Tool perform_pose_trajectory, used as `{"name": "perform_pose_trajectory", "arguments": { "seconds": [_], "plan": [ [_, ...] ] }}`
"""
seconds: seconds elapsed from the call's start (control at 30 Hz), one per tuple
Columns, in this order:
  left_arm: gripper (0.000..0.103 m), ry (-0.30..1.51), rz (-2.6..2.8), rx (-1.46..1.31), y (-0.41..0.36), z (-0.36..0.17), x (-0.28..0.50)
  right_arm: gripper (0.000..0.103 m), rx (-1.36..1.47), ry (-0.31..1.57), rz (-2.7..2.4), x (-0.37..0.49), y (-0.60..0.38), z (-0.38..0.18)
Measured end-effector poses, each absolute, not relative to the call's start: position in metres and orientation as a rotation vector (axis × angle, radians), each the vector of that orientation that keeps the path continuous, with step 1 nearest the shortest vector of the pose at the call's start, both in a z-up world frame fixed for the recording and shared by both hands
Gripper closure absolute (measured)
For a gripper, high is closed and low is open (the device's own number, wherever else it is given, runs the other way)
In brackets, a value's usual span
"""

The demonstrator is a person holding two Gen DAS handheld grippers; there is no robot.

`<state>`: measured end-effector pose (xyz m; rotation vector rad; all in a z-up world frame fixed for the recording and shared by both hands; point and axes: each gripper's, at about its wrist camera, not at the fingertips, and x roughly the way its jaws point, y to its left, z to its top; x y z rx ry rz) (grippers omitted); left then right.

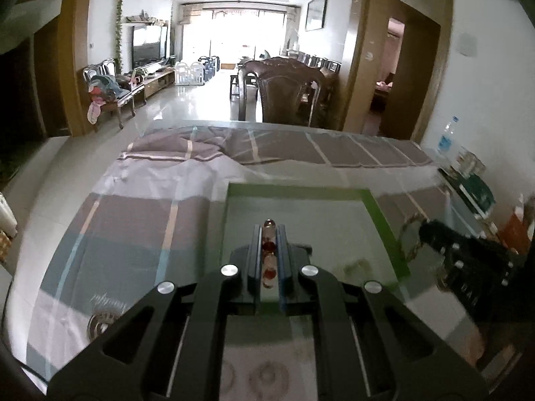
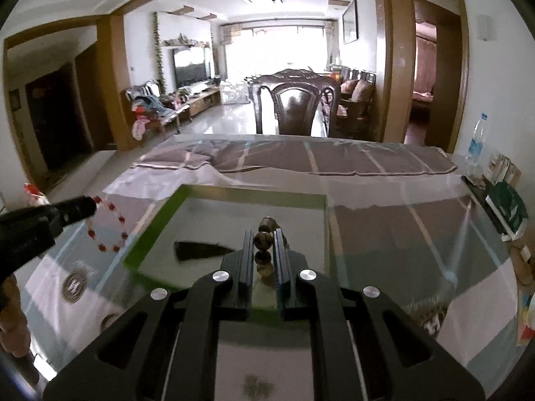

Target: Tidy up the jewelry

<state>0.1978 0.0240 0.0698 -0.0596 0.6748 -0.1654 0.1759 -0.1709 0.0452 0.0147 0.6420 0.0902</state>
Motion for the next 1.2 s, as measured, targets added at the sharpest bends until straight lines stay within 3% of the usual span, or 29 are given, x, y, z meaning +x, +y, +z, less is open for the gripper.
{"name": "perform_pose_trajectory", "arguments": {
  "seconds": [0.23,0.27,0.3,0.33,0.37,0.5,0.63,0.87,1.2],
  "plan": [
    [0.095,0.821,-0.12,-0.07,0.02,0.006,0.258,0.091,0.031,0.773,0.055,0.224,-0.171,-0.006],
    [0.094,0.833,-0.124,-0.071,0.021,0.001,0.26,0.09,0.027,0.786,0.051,0.226,-0.169,-0.011],
    [0.093,0.84,-0.124,-0.07,0.021,-0.005,0.261,0.081,0.022,0.798,0.045,0.226,-0.168,-0.015],
    [0.087,0.843,-0.124,-0.069,0.021,-0.009,0.259,0.067,0.02,0.804,0.048,0.224,-0.168,-0.017],
    [0.08,0.846,-0.126,-0.067,0.022,-0.012,0.256,0.062,0.021,0.802,0.053,0.219,-0.169,-0.018],
    [0.073,0.832,-0.133,-0.051,0.029,-0.011,0.224,0.06,0.047,0.768,0.114,0.175,-0.177,-0.008],
    [0.052,0.825,-0.109,0.015,0.033,-0.015,0.171,0.06,0.065,0.793,0.166,0.126,-0.184,-0.013],
    [0.051,0.893,-0.181,-0.006,0.039,-0.051,0.105,0.06,0.046,0.9,0.18,0.082,-0.185,-0.06],
    [0.059,0.984,-0.139,-0.013,0.035,-0.09,0.106,0.06,0.043,0.922,0.177,0.09,-0.179,-0.088]
  ]
}}
